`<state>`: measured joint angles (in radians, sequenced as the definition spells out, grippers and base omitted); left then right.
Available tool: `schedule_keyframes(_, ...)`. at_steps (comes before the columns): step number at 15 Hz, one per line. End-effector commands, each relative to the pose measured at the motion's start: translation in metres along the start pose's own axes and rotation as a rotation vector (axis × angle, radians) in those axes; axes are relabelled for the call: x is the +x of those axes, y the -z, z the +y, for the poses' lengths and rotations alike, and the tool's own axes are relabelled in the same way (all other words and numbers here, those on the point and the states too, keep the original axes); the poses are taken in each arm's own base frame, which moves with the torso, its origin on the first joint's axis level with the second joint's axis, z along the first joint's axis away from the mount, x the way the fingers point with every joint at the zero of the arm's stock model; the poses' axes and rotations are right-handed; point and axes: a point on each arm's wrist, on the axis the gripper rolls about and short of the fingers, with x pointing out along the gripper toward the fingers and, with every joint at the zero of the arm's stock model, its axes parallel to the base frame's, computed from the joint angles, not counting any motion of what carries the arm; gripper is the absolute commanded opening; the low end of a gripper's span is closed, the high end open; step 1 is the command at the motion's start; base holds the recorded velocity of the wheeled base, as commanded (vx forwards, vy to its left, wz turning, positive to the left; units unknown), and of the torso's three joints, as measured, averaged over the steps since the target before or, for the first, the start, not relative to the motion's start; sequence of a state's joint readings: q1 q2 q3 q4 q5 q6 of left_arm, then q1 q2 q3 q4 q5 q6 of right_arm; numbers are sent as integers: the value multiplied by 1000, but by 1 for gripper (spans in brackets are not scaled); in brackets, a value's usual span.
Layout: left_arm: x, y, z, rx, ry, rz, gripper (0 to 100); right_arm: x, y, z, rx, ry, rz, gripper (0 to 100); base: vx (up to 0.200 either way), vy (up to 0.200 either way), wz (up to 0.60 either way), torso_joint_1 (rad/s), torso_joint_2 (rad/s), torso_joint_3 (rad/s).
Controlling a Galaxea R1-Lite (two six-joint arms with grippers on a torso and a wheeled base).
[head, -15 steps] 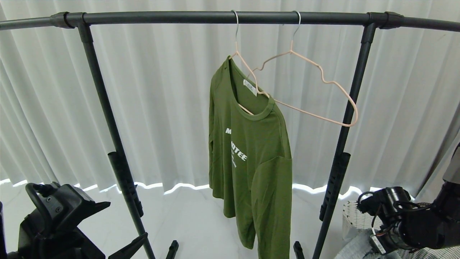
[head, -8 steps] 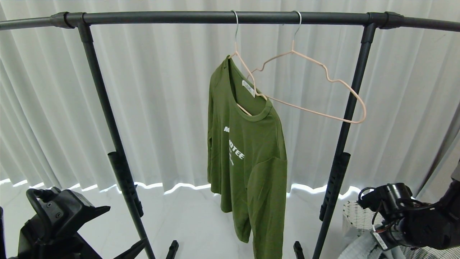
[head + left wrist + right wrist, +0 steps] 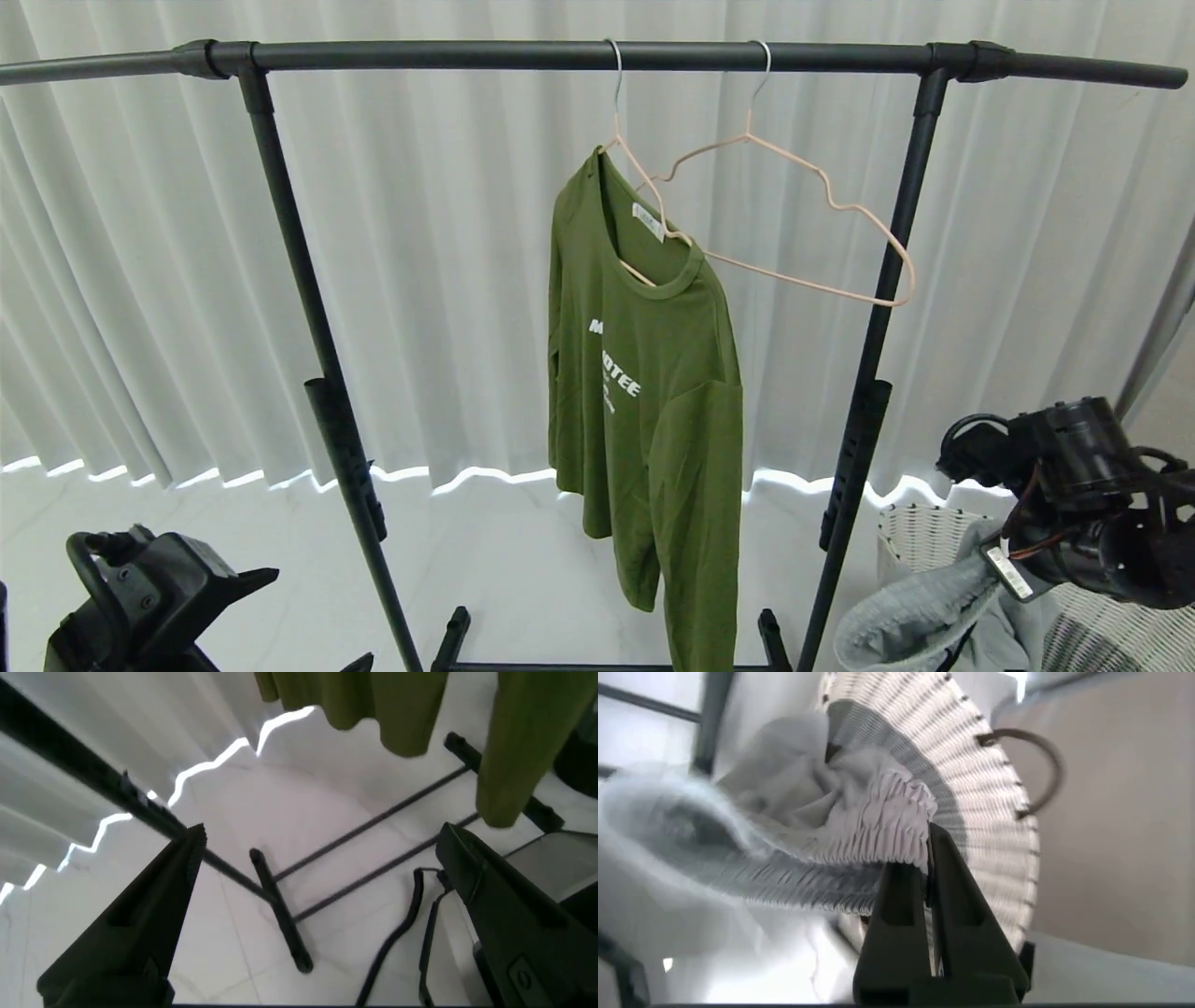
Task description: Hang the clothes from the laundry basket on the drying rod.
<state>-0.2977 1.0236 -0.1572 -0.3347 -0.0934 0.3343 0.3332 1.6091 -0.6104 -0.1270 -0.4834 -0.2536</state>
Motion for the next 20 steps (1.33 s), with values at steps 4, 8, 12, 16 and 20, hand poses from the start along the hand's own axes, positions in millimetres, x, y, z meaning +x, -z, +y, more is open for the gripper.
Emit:
schedule_keyframes(4,-4,7,-3,1,7,2,100,-101,-26,-14,3,-70,-332,0,-200,0,0,1,1,4)
schedule_keyframes(8,-4,-1,-5,8,139,-71,100,-131,-41,-10,-7,-131,-464,0,-50,0,0,-1,1,-1)
schedule_keyframes(12,4,-35,-13,35,347,-164,100,-159,-59,-8,8,-192,-590,0,0,0,0,0,0,0)
schedule_keyframes(16,37,-124,-42,-193,589,-191,100,-182,-72,-14,39,-259,-700,0,0,0,0,0,0,0)
schedule_keyframes(20,85,-145,-87,-260,706,-66,100,-199,-77,-9,57,-322,-782,0,0,0,0,0,0,0)
